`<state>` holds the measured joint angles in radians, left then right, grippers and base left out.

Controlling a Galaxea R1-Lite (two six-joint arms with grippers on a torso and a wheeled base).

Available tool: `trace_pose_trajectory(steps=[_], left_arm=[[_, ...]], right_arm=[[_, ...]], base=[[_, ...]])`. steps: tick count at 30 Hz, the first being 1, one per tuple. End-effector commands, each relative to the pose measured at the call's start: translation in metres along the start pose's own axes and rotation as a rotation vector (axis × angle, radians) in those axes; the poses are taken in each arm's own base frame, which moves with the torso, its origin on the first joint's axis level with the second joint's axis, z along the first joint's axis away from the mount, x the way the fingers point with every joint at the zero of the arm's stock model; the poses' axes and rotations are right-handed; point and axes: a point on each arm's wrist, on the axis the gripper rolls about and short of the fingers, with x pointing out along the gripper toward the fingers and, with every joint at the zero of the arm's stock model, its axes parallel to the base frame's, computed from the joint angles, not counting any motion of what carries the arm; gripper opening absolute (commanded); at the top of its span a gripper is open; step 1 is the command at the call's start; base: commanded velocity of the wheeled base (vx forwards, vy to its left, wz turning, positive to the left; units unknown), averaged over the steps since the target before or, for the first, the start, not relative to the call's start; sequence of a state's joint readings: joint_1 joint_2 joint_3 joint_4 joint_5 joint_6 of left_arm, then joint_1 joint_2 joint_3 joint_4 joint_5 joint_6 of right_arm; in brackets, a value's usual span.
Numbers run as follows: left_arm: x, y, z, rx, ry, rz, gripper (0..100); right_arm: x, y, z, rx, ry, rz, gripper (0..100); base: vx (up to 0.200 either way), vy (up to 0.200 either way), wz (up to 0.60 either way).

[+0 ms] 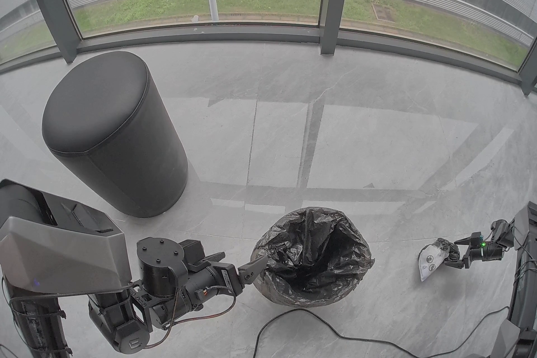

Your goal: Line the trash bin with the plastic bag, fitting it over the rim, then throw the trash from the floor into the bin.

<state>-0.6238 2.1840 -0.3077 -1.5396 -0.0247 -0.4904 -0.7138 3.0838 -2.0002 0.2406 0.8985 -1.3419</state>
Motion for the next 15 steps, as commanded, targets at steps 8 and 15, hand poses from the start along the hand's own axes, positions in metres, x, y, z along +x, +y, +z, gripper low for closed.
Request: trace_pose_trajectory(steps=[8,15], left_arm=[[0.0,0.003,0.002,-0.004,-0.009,0.015,100],[0.0,0.002,0.002,-0.002,-0.012,0.014,100]], right_arm=[[0.013,-0.027,0.017,-0.076,-0.079,-0.193,100],[0.016,-0.035,0.027,-0.068,-0.088,-0.272,100]], base=[[0.0,0.0,0.0],[0.0,0.0,0.0]])
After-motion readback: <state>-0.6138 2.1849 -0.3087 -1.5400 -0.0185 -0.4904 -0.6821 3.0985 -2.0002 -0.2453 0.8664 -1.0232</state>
